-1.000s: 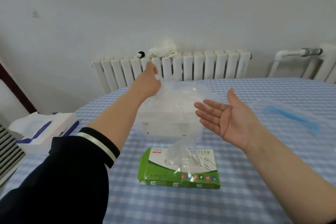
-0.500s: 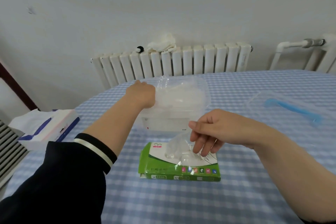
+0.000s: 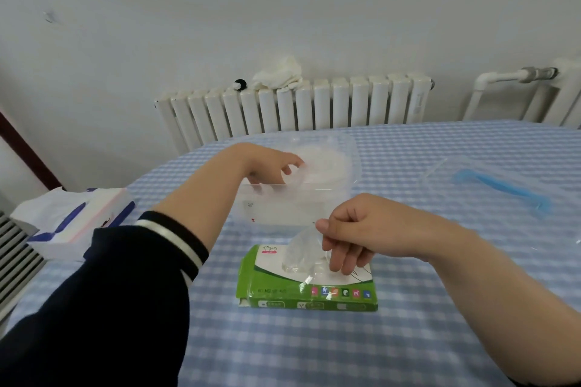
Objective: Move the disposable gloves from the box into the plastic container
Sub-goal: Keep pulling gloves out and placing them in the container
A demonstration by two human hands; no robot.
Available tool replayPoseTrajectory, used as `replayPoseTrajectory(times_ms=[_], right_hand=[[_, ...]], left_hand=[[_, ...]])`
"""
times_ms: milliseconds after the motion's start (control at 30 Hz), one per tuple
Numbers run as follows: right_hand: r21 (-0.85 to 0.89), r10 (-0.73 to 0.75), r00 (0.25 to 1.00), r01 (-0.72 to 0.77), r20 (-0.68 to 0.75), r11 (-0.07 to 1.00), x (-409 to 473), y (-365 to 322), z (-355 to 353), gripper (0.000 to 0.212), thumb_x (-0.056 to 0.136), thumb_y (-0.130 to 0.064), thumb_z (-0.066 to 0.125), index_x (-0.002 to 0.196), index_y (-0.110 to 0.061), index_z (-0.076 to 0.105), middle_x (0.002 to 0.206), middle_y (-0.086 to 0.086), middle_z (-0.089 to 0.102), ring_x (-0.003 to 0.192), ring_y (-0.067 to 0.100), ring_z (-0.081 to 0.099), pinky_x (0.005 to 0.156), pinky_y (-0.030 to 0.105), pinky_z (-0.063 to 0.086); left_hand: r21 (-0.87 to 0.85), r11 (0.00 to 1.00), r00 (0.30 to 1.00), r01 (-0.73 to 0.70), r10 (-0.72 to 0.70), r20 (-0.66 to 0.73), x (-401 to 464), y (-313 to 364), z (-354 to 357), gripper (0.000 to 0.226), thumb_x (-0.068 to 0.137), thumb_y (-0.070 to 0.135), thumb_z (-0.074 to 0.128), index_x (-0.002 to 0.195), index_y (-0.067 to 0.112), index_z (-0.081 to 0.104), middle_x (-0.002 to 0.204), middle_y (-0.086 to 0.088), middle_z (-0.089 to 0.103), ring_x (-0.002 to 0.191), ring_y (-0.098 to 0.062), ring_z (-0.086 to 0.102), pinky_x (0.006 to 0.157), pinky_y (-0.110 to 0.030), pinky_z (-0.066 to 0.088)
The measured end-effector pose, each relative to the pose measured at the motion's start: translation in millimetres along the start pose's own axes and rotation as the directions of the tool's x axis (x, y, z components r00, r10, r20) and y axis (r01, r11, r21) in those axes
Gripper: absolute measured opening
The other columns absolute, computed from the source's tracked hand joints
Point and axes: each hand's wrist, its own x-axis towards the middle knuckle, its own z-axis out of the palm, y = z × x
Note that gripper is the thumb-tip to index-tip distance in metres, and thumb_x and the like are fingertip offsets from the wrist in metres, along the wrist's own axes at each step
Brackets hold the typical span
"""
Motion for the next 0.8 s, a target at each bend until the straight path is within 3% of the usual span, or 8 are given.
replayPoseTrajectory(times_ms=[100, 234, 334, 434, 500, 634, 734, 801], right_hand=[[-0.035, -0.005, 0.999, 0.007, 0.032, 0.999, 1.9, 1.2, 0.5, 0.038, 0.098, -0.044, 0.048, 0.083, -0.013, 0.063, 0.081, 0.006, 0.076, 0.074, 0.016, 0.072, 0.065, 0.021, 0.052], [-0.127, -0.008, 0.996, 0.019, 0.085, 0.992, 3.6, 3.5, -0.5, 0.041, 0.097, -0.045, 0.051, 0.072, -0.014, 0.057, 0.065, 0.0, 0.07, 0.064, 0.012, 0.067, 0.064, 0.023, 0.052], [-0.257, 0.021, 0.999, -0.01, 0.04, 0.966, 4.0, 4.8, -1.3, 0.047, 0.091, -0.054, 0.055, 0.063, -0.015, 0.05, 0.052, -0.004, 0.062, 0.056, 0.008, 0.062, 0.067, 0.026, 0.052], [-0.39, 0.078, 0.996, -0.091, -0.047, 0.916, 4.0, 5.6, -3.8, 0.051, 0.082, -0.063, 0.06, 0.065, -0.016, 0.05, 0.062, -0.002, 0.069, 0.059, 0.008, 0.065, 0.068, 0.026, 0.051], [-0.448, 0.096, 0.992, -0.12, -0.077, 0.886, 4.2, 7.6, -4.4, 0.049, 0.079, -0.065, 0.063, 0.071, -0.017, 0.054, 0.068, -0.004, 0.07, 0.065, 0.008, 0.066, 0.069, 0.027, 0.049], [-0.487, 0.08, 0.99, -0.128, -0.119, 0.864, 5.7, 11.0, -0.7, 0.051, 0.072, -0.069, 0.066, 0.1, -0.028, 0.055, 0.089, -0.012, 0.063, 0.08, 0.006, 0.063, 0.081, 0.032, 0.051], [-0.494, 0.069, 0.992, -0.111, -0.102, 0.862, 7.6, 11.9, 4.3, 0.043, 0.076, -0.067, 0.064, 0.099, -0.035, 0.05, 0.094, -0.015, 0.061, 0.083, 0.003, 0.059, 0.077, 0.027, 0.047], [-0.514, 0.046, 0.996, -0.081, -0.081, 0.854, 9.2, 11.8, 7.6, 0.036, 0.078, -0.066, 0.063, 0.088, -0.035, 0.047, 0.099, -0.014, 0.062, 0.086, 0.005, 0.059, 0.078, 0.027, 0.048]], left_hand=[[0.015, 0.999, 0.998, 0.038, -0.039, 0.058, 20.6, 6.9, 6.7, 0.066, 0.097, 0.012, 0.053, 0.15, 0.039, 0.024, 0.145, 0.002, 0.035, 0.118, -0.024, 0.046, 0.064, -0.027, 0.052], [0.041, 0.993, 0.989, 0.111, -0.115, 0.089, 29.9, 8.7, 13.5, 0.047, 0.104, 0.033, 0.039, 0.149, 0.038, 0.026, 0.155, 0.003, 0.028, 0.13, -0.031, 0.042, 0.088, -0.04, 0.053], [0.052, 0.997, 0.997, 0.052, -0.055, 0.047, 21.6, 8.0, 10.1, 0.049, 0.103, 0.021, 0.04, 0.149, 0.035, 0.029, 0.147, 0.003, 0.035, 0.125, -0.027, 0.042, 0.078, -0.039, 0.058], [0.122, 0.992, 0.999, -0.037, 0.041, -0.032, 2.6, 13.6, 2.3, 0.044, 0.097, 0.031, 0.056, 0.139, 0.032, 0.046, 0.137, 0.003, 0.046, 0.122, -0.021, 0.048, 0.085, -0.035, 0.056], [0.226, 0.972, 0.984, -0.058, 0.094, -0.15, -9.3, 16.3, -0.8, 0.039, 0.097, 0.041, 0.054, 0.132, 0.025, 0.055, 0.135, 0.006, 0.053, 0.12, -0.018, 0.053, 0.093, -0.031, 0.047], [0.356, 0.934, 0.956, 0.035, 0.072, -0.284, -22.9, 18.2, -3.8, 0.055, 0.095, 0.053, 0.052, 0.138, 0.017, 0.051, 0.139, 0.001, 0.052, 0.124, -0.02, 0.05, 0.093, -0.028, 0.036], [0.273, 0.961, 0.95, 0.037, 0.051, -0.307, -25.7, 20.6, -3.2, 0.065, 0.092, 0.061, 0.048, 0.139, 0.015, 0.046, 0.128, 0.001, 0.058, 0.101, -0.018, 0.061, 0.084, -0.03, 0.043], [0.076, 0.995, 0.961, -0.067, 0.085, -0.264, -22.6, 22.8, 2.3, 0.063, 0.092, 0.061, 0.048, 0.134, 0.014, 0.046, 0.112, 0.002, 0.062, 0.084, -0.012, 0.063, 0.072, -0.026, 0.048]])
